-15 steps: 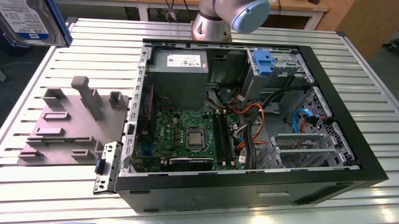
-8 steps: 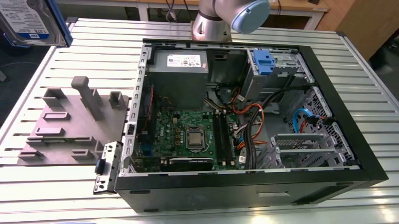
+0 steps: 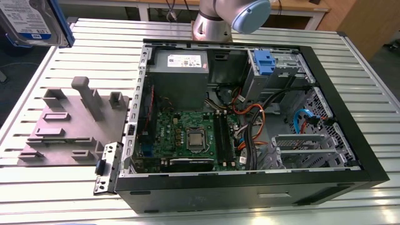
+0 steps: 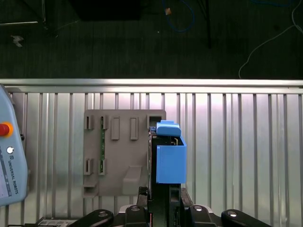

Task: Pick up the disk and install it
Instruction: 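Pick up the disk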

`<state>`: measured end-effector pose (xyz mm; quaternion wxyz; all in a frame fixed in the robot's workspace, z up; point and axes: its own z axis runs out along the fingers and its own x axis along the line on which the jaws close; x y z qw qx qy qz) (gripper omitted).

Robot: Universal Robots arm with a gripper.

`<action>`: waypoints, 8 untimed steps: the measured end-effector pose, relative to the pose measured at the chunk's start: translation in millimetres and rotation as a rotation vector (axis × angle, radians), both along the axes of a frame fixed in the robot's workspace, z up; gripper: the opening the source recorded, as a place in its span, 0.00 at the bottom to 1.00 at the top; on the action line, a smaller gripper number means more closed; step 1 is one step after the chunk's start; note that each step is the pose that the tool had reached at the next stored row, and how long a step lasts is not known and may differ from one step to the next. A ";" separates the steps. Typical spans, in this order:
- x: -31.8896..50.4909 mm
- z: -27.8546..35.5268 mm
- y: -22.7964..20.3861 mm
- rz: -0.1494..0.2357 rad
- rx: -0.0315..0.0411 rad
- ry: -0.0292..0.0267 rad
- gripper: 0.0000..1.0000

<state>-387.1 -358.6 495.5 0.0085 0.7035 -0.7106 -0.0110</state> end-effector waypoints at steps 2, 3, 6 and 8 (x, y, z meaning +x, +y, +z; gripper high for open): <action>2.4 -0.1 0.0 0.000 0.0001 -0.0001 0.35; 3.6 -0.1 0.0 0.000 0.0001 -0.0001 0.35; 11.6 -0.1 0.0 0.000 0.0001 -0.0002 0.35; 16.8 -0.1 0.0 0.000 0.0000 0.0000 0.35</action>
